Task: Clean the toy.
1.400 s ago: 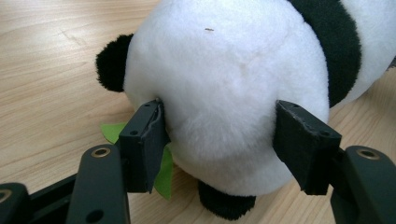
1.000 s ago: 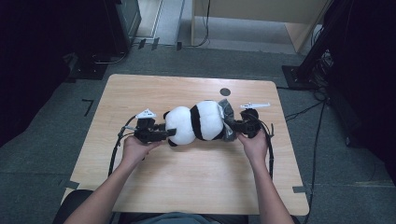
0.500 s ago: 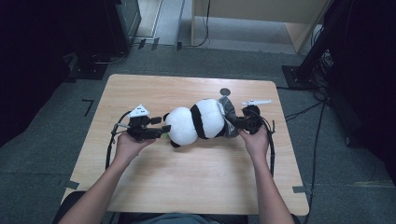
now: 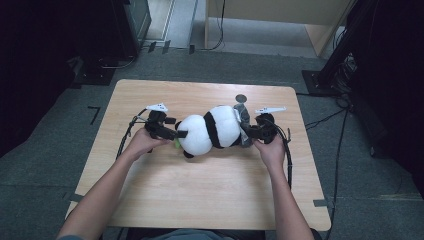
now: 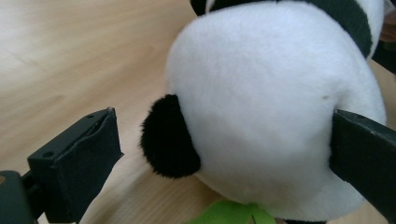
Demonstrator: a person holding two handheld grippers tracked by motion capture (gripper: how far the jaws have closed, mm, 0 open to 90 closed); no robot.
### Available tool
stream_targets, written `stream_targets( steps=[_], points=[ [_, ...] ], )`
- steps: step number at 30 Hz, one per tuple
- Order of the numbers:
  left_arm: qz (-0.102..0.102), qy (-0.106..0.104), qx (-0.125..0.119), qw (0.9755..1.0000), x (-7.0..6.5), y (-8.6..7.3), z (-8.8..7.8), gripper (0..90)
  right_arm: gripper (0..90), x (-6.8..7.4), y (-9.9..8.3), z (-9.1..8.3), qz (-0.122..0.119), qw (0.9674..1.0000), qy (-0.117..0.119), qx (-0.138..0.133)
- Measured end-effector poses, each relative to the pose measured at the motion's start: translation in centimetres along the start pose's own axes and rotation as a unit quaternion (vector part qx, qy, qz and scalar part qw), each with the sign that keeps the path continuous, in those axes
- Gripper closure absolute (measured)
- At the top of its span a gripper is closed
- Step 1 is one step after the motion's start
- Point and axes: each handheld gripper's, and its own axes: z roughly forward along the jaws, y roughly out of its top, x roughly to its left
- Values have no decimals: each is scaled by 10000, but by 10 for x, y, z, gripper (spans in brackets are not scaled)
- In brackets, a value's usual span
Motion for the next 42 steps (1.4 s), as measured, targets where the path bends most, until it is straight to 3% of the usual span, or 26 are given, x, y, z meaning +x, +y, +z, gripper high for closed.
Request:
stream_targets(
  steps=[1,4,6,8,11,15,18,20,24,28,30,33,35,38,42],
  points=[
    [133,-72,-55,9999,-1,-1,1,0,781,0,0,1,-6,10000,4,-3],
    [243,-458,15,9987,-3,-4,8,0,787,2,1,3,-20,10000,12,-45],
    [358,-726,131,9966,-9,-6,13,0,791,4,2,5,-61,10000,-3,-66],
    [599,-896,249,9939,-17,-7,18,0,794,7,3,6,-132,9999,-57,-78],
    [701,-997,406,9917,-28,-5,23,1,799,13,5,8,-231,9995,-184,-84],
    [801,-922,582,9908,-37,-1,18,189,802,16,7,7,-242,9991,-320,-136],
    [677,-883,651,9917,-45,1,14,350,801,17,9,3,-256,9985,-434,-226],
    [615,-920,549,9923,-50,0,11,422,799,17,10,0,-237,9981,-498,-267],
    [325,-1019,235,9940,-50,3,-1,490,791,16,14,-17,-199,9973,-591,-392],
    [-34,-969,-220,9950,-49,7,-16,508,791,21,21,-41,-149,9967,-462,-646],
    [-159,-799,-439,9957,-51,9,-22,507,791,26,23,-49,-120,9966,-377,-726],
    [-297,-456,-537,9971,-56,10,-24,504,790,36,25,-54,-131,9965,-251,-780],
    [-550,-280,-572,9965,-56,8,-23,503,789,44,26,-55,-139,9967,-145,-786],
    [-767,-51,-600,9952,-56,4,-20,501,786,56,27,-53,-170,9967,113,-781],
    [-1016,-4,-663,9926,-59,2,-17,497,784,76,27,-41,-243,9963,409,-721]
  ],
)
